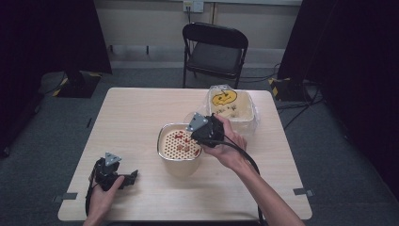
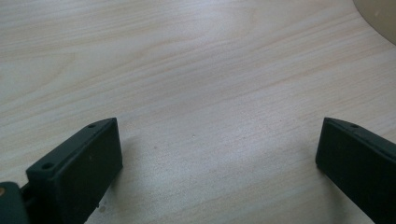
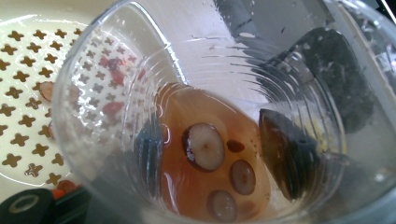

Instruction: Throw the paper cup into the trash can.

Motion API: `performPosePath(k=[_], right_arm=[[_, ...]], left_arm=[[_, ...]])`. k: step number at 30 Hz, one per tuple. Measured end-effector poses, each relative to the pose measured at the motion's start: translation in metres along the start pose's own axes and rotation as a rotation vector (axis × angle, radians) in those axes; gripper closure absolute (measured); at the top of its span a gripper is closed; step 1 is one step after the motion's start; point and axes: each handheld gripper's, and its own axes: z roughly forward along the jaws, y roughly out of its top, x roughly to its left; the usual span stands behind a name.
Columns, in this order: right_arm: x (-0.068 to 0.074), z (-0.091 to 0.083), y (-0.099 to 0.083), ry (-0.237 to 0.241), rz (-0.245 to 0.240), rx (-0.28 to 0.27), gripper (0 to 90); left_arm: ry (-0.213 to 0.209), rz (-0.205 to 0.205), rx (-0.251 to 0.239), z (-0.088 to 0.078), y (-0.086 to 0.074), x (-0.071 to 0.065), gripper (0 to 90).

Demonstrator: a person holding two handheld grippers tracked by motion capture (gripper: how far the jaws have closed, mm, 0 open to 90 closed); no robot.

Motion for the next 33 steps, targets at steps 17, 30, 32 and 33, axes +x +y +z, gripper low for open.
performPosePath(k=[17,30,32,33], right_arm=[[0.024,0.01,0.018,-0.168,-0.297,0.098,48.0],[0.037,0.018,0.027,-0.297,-0.493,0.157,48.7],[0.038,0.019,0.027,-0.314,-0.513,0.166,48.8],[0.039,0.019,0.027,-0.327,-0.529,0.173,48.8]], left_arm=[[0.0,0.0,0.0,0.0,0.0,0.0,0.0],[-0.001,0.0,0.0,0.0,0.0,0.0,0.0],[-0.001,0.0,0.0,0.0,0.0,0.0,0.0],[0.0,0.0,0.0,0.0,0.0,0.0,0.0]])
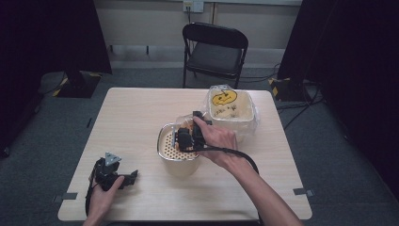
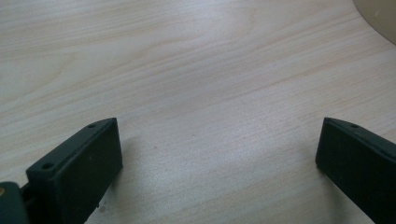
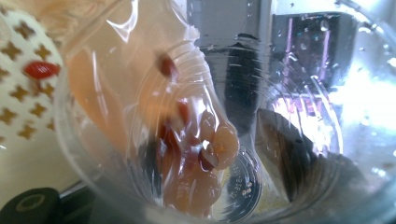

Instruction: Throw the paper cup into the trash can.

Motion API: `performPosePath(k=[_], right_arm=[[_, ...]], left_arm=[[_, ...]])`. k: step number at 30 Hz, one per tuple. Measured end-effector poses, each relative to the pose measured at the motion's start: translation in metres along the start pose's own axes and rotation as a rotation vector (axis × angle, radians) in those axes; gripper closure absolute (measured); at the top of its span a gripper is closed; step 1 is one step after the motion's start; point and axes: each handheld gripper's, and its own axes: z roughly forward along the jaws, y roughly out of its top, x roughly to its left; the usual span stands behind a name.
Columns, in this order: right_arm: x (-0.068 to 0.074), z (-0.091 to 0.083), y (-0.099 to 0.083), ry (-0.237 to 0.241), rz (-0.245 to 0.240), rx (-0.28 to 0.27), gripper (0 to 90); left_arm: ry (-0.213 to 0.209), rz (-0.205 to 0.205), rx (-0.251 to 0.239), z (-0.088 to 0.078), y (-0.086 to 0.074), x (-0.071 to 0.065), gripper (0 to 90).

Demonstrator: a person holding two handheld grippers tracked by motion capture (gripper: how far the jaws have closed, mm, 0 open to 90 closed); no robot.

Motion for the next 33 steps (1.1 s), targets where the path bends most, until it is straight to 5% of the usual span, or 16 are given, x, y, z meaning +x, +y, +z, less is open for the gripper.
performPosePath(k=[1,7,9,16,26,27,33], right_arm=[[0.0016,0.0009,0.0002,-0.033,-0.056,0.01,48.9],[0.0029,0.0004,-0.0002,-0.085,-0.114,0.024,49.1],[0.0062,0.0009,0.0001,-0.148,-0.197,0.038,49.3],[0.0061,0.0034,-0.0025,-0.186,-0.24,0.063,49.4],[0.0103,0.0022,-0.0037,-0.298,-0.401,0.094,49.5],[0.0102,0.0024,-0.0044,-0.32,-0.447,0.104,49.6],[0.0092,0.0017,-0.0049,-0.365,-0.518,0.114,50.0]], left_arm=[[0.0,0.0,0.0,0.0,0.0,0.0,0.0],[-0.001,0.0,0.0,0.0,0.0,0.0,0.0],[-0.001,0.002,0.001,0.0,0.0,0.0001,0.0],[0.0,0.0,0.0,0.0,0.0,0.0,0.0],[0.0,0.0,0.0,0.0,0.0,0.0,0.0],[0.0,0.0,0.0,0.0,0.0,0.0,0.0],[0.0,0.0,0.0,0.0,0.0,0.0,0.0]])
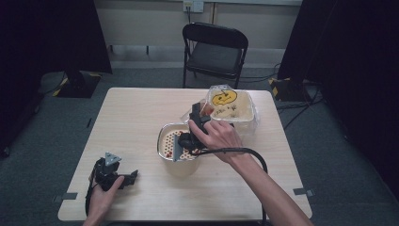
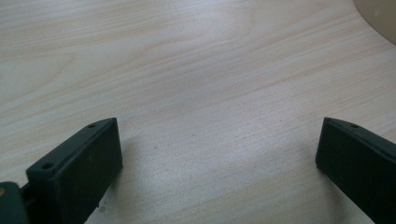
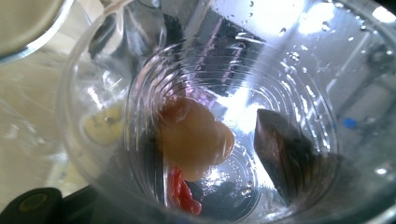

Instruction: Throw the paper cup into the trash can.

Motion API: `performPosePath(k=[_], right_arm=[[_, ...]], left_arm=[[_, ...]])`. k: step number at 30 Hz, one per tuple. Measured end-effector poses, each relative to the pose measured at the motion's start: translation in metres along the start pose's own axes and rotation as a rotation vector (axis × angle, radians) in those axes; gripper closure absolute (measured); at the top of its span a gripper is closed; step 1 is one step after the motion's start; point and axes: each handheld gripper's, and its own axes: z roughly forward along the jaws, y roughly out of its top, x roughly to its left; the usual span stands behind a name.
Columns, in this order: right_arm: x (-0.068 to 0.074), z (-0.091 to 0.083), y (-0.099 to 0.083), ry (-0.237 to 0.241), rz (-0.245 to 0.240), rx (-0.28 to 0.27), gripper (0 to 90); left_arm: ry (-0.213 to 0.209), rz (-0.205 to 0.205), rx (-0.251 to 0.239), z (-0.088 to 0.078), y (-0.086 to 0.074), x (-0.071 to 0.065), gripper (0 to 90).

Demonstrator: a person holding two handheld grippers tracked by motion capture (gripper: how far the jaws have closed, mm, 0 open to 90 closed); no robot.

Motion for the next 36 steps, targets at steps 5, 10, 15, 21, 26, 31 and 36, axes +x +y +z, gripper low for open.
performPosePath(k=[5,10,15,21,26,31,36], right_arm=[[0.004,-0.001,0.002,-0.052,-0.064,0.024,50.3],[0.006,-0.004,0.003,-0.095,-0.177,0.034,51.1],[0.008,-0.004,0.003,-0.123,-0.21,0.033,51.2],[0.01,-0.005,0.004,-0.15,-0.296,0.055,51.5],[0.011,-0.007,0.003,-0.17,-0.376,0.051,52.2],[0.011,-0.009,0.003,-0.184,-0.39,0.053,52.6],[0.007,-0.011,0.004,-0.209,-0.412,0.063,53.0]], left_arm=[[0.0,0.0,0.0,0.0,0.0,0.0,0.0],[0.0,0.0,-0.001,0.0,0.0,0.0,0.0],[0.0,0.0,-0.001,0.0,0.0,0.0,0.0],[0.0,0.0,0.0,0.0,0.0,0.0,0.0],[0.0,0.001,0.0,0.0,0.0,0.0,0.0],[0.0,0.0,0.0,0.0,0.0,0.0,0.0],[0.0,0.0,0.0,0.0,0.0,0.0,0.0]])
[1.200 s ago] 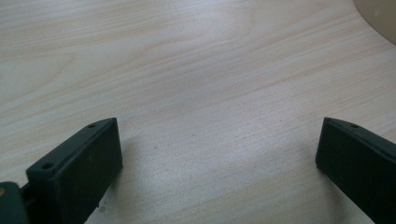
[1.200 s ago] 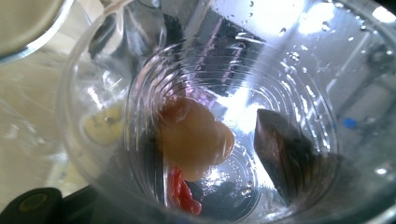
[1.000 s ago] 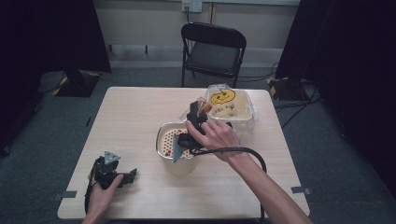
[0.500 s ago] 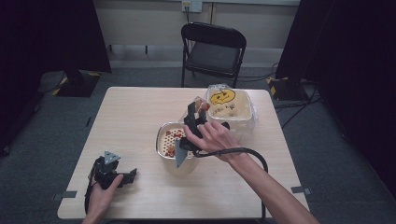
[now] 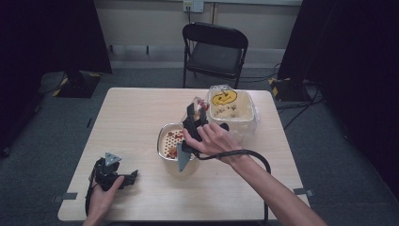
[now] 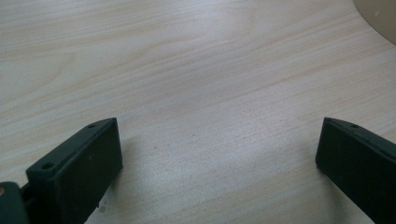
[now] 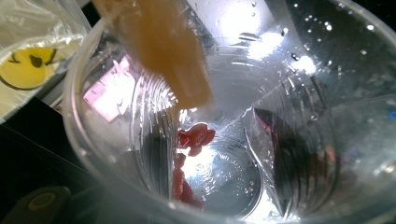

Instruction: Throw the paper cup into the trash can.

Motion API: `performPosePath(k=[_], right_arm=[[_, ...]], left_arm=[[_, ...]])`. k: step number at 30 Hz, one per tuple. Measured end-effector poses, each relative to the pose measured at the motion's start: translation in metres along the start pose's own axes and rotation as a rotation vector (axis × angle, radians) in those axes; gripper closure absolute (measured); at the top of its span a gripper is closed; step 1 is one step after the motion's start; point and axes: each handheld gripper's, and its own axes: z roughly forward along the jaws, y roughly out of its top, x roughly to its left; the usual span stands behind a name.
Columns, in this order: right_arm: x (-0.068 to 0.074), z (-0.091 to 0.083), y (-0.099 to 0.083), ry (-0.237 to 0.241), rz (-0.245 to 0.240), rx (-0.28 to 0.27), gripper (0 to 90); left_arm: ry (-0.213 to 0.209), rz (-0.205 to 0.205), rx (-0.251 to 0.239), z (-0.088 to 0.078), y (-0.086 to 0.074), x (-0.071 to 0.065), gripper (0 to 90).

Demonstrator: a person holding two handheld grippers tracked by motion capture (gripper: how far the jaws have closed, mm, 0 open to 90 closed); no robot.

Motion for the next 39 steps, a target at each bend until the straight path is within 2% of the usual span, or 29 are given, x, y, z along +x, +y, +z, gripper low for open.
performPosePath(k=[6,9,10,11,12,13,15,16,17,18,19,20,21,22,23,24,26,27,28,29,30,31,32,34,35,36,37,38,39], right_arm=[[-0.003,0.001,-0.002,0.022,0.032,-0.006,53.1],[-0.002,0.002,-0.003,0.037,0.072,-0.009,53.1],[-0.004,0.003,-0.006,0.075,0.129,-0.029,53.1],[-0.004,0.003,-0.006,0.075,0.129,-0.029,53.1],[-0.004,0.004,-0.009,0.103,0.205,-0.036,53.0],[-0.004,0.004,-0.009,0.103,0.205,-0.036,53.0],[-0.006,0.006,-0.013,0.127,0.266,-0.049,53.0],[-0.006,0.007,-0.015,0.149,0.333,-0.064,53.0],[-0.009,0.008,-0.019,0.205,0.427,-0.093,53.0],[-0.009,0.008,-0.019,0.205,0.427,-0.093,53.0],[-0.01,0.01,-0.022,0.227,0.469,-0.103,53.0],[-0.01,0.011,-0.026,0.278,0.563,-0.117,53.0],[-0.011,0.013,-0.028,0.299,0.603,-0.129,53.0],[-0.011,0.018,-0.036,0.345,0.7,-0.154,53.0],[-0.011,0.018,-0.036,0.345,0.7,-0.154,53.0],[-0.012,0.022,-0.046,0.417,0.809,-0.181,52.9],[-0.012,0.027,-0.056,0.501,0.927,-0.237,53.0],[-0.012,0.027,-0.056,0.501,0.927,-0.237,53.0],[-0.012,0.033,-0.07,0.603,1.107,-0.303,52.9],[-0.012,0.036,-0.078,0.663,1.203,-0.335,52.9],[-0.012,0.036,-0.078,0.663,1.203,-0.335,52.9],[-0.01,0.041,-0.086,0.725,1.309,-0.376,53.0],[-0.005,0.05,-0.101,0.833,1.489,-0.434,53.3],[0.001,0.057,-0.114,0.925,1.631,-0.487,53.3],[0.001,0.057,-0.114,0.925,1.631,-0.487,53.3],[0.007,0.062,-0.124,0.987,1.748,-0.535,53.1],[0.007,0.062,-0.124,0.987,1.748,-0.535,53.1],[0.012,0.066,-0.131,1.036,1.844,-0.572,53.0],[0.012,0.066,-0.131,1.036,1.844,-0.572,53.0]], left_arm=[[0.0,0.0,0.0,0.0,0.0,0.0,0.0],[0.0,0.0,0.0,0.0,0.0,0.0,0.0],[0.0,0.0,0.0,0.0,0.0,0.0,0.0],[0.0,0.0,0.0,0.0,0.0,0.0,0.0],[-0.001,0.0,0.0,0.0,0.0,0.0,0.0],[0.0,0.0,0.0,0.0,0.0,0.0,0.0],[0.0,0.0,0.0,0.0,0.0,0.0,0.0],[0.0,0.0,0.0,0.0,0.0,0.0,0.0],[0.0,0.0,0.0,0.0,0.0,0.0,0.0],[0.0,0.0,0.0,0.0,0.0,0.0,0.0],[0.0,0.0,0.0,0.0,0.0,0.0,0.0],[0.0,0.0,0.0,0.0,0.0,0.0,0.0],[0.0,0.0,0.0,0.0,0.0,0.0,0.0],[0.0,0.0,0.0,0.0,0.0,0.0,0.0],[0.0,0.0,0.0,0.0,0.0,0.0,0.0],[-0.001,0.0,0.0,0.0,0.0,0.0,0.0],[0.0,0.0,0.0,0.0,0.0,0.0,0.0],[0.0,0.0,0.0,0.0,0.0,0.0,0.0],[0.0,0.0,0.0,0.0,0.0,0.0,0.0],[-0.001,-0.001,-0.001,0.0,0.0,0.0,0.0],[-0.001,-0.001,-0.001,0.0,0.0,0.0,0.0],[0.0,0.0,0.0,0.0,0.0,0.0,0.0],[0.0,0.0,0.0,0.0,0.0,0.0,0.0],[0.0,0.0,0.0,0.0,0.0,0.0,0.0],[0.0,0.0,0.0,0.0,0.0,0.0,0.0],[0.0,0.0,0.0,0.0,0.0,0.0,0.0],[0.0,0.0,0.0,0.0,0.0,0.0,0.0],[0.0,0.0,0.0,0.0,0.0,0.0,0.0],[0.0,0.0,0.0,0.0,0.0,0.0,0.0]])
